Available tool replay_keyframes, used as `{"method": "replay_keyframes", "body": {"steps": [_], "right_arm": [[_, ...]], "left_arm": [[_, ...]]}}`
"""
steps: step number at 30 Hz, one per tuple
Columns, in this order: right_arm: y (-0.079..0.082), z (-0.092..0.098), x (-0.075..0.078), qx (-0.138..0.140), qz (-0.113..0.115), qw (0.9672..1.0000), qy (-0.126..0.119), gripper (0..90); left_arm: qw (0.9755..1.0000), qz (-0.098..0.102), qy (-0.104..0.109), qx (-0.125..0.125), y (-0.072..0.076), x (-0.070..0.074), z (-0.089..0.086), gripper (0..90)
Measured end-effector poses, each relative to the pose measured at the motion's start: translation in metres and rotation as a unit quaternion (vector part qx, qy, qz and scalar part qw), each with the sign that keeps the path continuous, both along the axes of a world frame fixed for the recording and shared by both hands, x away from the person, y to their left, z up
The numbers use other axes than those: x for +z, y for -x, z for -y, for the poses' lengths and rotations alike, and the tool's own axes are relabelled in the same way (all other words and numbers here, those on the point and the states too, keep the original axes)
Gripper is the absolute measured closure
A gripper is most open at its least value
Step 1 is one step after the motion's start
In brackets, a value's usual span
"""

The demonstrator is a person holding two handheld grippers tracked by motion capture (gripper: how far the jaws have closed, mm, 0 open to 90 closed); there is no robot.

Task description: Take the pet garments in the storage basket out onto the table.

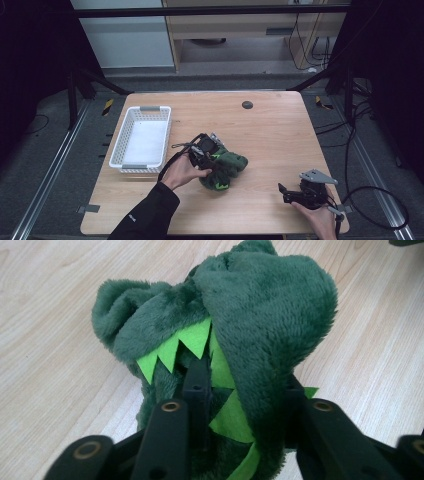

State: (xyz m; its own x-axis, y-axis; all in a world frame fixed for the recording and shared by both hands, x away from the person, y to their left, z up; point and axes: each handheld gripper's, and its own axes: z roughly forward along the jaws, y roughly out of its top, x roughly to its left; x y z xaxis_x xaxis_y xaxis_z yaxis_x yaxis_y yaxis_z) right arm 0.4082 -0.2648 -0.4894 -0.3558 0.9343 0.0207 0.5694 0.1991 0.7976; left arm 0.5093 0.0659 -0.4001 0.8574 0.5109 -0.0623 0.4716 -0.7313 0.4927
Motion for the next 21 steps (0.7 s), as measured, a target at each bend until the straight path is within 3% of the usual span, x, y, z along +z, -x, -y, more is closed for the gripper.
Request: {"method": "replay_keyframes", "body": {"steps": [9,15,21], "right_arm": [[0.0,0.0,0.0,0.001,0.001,1.0,0.003,6.3],[0.0,0.0,0.0,0.0,0.001,1.0,0.001,6.2],[0.0,0.001,0.0,0.0,0.001,1.0,0.002,6.1]], "left_arm": [[0.9999,0.013,0.001,-0.005,0.004,-0.003,-0.004,49.9],[0.9994,0.027,0.019,-0.004,0.008,0.0,-0.009,32.8],[0.9983,0.049,0.028,-0.014,0.015,0.004,-0.017,24.7]]}}
